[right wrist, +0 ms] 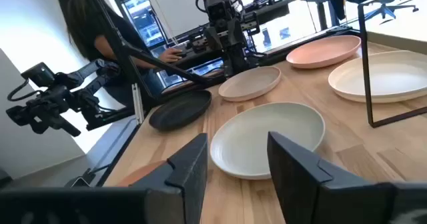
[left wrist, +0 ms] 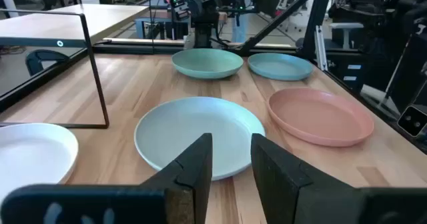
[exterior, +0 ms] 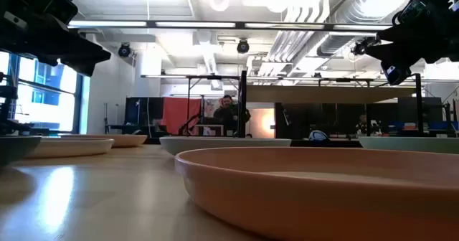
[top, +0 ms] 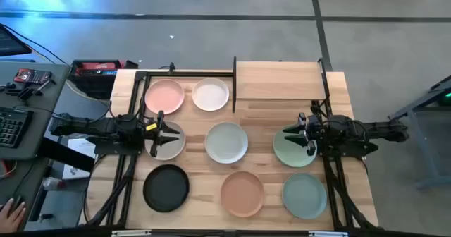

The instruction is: Place and stack plates onto a shelf

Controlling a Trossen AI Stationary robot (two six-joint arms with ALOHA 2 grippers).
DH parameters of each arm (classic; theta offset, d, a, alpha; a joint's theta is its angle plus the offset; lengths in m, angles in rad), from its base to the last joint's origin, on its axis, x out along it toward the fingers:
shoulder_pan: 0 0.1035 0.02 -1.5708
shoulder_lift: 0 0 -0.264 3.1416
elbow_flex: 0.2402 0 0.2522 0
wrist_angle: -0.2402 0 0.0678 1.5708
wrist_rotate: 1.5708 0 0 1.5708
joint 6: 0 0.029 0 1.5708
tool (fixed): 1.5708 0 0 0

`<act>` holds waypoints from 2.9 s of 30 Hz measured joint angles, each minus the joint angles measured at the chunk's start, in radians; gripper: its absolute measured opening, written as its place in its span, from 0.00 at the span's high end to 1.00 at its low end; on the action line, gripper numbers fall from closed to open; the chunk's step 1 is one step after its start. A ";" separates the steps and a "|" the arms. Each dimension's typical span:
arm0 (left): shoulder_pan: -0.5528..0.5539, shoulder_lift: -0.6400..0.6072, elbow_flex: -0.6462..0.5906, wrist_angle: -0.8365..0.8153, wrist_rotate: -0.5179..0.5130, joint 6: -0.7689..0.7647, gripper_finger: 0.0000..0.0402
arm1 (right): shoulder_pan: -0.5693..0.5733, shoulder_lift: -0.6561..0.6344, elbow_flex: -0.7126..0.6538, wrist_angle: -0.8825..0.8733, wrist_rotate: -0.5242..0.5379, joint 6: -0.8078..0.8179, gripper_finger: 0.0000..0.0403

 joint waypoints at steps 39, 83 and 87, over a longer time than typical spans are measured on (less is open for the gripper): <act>0.000 0.000 0.000 0.000 0.000 0.000 0.77 | 0.000 0.000 0.000 0.000 0.000 0.000 0.66; 0.000 0.000 0.000 0.000 0.000 0.000 0.77 | 0.000 0.000 0.000 0.000 0.000 0.000 0.66; 0.000 0.000 0.000 0.000 0.000 -0.040 0.77 | 0.000 0.000 0.000 0.000 0.000 0.000 0.66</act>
